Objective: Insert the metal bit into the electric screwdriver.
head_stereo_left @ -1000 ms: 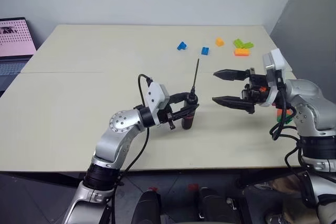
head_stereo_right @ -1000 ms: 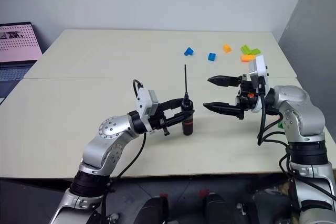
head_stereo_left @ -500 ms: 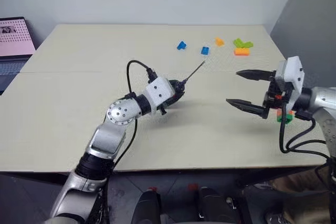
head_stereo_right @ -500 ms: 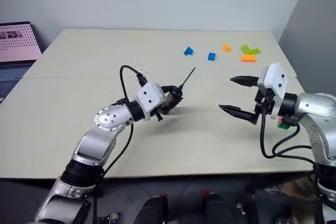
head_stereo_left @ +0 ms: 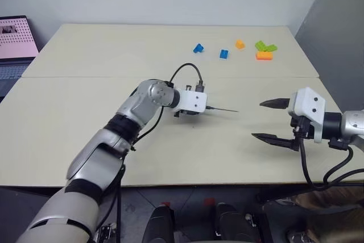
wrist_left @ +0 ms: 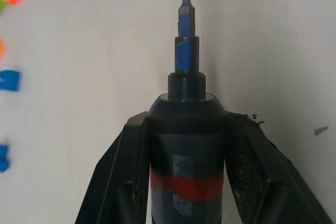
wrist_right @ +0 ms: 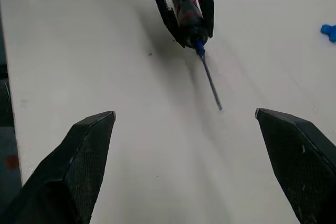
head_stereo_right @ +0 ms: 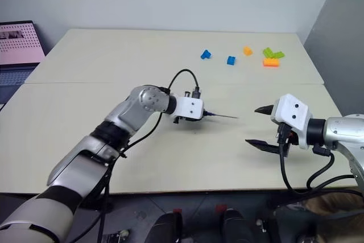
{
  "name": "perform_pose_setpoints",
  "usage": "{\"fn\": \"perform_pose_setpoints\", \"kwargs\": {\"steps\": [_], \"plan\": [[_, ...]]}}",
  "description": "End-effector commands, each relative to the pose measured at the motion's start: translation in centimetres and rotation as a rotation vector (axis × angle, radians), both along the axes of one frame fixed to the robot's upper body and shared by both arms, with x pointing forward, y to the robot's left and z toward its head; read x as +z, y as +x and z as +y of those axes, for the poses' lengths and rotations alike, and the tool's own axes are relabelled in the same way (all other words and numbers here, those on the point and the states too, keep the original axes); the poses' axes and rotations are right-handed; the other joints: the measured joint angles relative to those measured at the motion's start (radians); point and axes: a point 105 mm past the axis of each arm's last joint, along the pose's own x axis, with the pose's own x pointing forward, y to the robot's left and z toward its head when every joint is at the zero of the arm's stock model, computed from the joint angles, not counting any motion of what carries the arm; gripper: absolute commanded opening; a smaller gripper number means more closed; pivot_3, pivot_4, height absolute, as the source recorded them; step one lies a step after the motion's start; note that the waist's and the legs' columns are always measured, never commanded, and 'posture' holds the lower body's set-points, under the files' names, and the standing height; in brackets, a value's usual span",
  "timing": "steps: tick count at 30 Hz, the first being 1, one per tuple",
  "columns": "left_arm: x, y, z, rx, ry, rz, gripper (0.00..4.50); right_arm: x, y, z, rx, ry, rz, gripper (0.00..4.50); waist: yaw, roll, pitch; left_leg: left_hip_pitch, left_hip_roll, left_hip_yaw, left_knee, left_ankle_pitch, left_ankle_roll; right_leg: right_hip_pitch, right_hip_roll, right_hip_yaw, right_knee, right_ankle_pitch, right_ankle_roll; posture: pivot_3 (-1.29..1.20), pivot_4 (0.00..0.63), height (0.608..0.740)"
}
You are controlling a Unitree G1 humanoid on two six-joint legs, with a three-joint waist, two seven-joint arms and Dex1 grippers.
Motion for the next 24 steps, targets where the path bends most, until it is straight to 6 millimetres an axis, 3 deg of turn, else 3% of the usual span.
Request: {"fn": "perform_pose_setpoints", "kwargs": {"steps": [1, 7, 9, 16, 20, 24], "plan": [[-1.0, -0.2, -0.3, -0.04, 0.053, 0.062, 1.63, 0.3, -0.1, -0.2, -0.017, -0.055, -0.043, 4.5, -0.002, 0.0, 0.0, -0.001, 0.0, 0.0, 0.0, 0.0, 0.0, -0.001, 0.0, 0.0, 0.0, 0.0, 0.001, 0.0, 0.15, 0.74], [-2.4, -0.9, 0.4, -0.064, 0.106, 0.136, 1.63, 0.0, -0.2, -0.3, -0.021, -0.054, -0.037, 4.5, -0.003, 0.0, 0.0, -0.001, 0.0, 0.0, 0.0, 0.0, 0.0, -0.001, 0.0, 0.0, -0.001, 0.002, 0.005, 0.0, 0.15, 0.74], [-2.6, -0.9, 0.4, -0.065, 0.1, 0.143, 2.33, -0.1, -0.1, -0.3, -0.023, -0.053, -0.033, 4.5, -0.003, 0.0, 0.0, -0.001, 0.0, 0.0, 0.0, 0.0, 0.0, -0.001, 0.0, 0.0, 0.0, 0.002, 0.005, 0.0, 0.15, 0.74], [-2.3, -0.7, 0.1, -0.048, 0.071, 0.143, 3.61, -0.3, 0.4, -0.7, -0.037, -0.065, -0.027, 4.5, -0.002, 0.0, 0.0, -0.001, 0.0, 0.0, 0.002, 0.0, 0.0, 0.0, 0.0, 0.0, 0.0, 0.003, 0.006, 0.0, 0.15, 0.74], [-1.1, -0.3, 0.0, -0.041, 0.037, 0.103, 4.47, -0.3, 0.4, -0.9, -0.04, -0.081, -0.02, 4.5, -0.002, 0.0, 0.0, -0.001, 0.0, 0.0, 0.002, 0.0, 0.0, 0.0, 0.0, 0.0, 0.001, 0.003, 0.006, 0.0, 0.15, 0.74], [0.7, 0.3, 0.5, -0.013, -0.021, 0.071, 4.47, -0.1, 0.4, -1.1, -0.042, -0.086, -0.022, 4.5, -0.002, 0.0, 0.0, -0.001, 0.0, 0.0, 0.002, 0.0, 0.0, 0.0, 0.0, 0.0, 0.001, 0.003, 0.006, 0.0, 0.15, 0.74]]}}
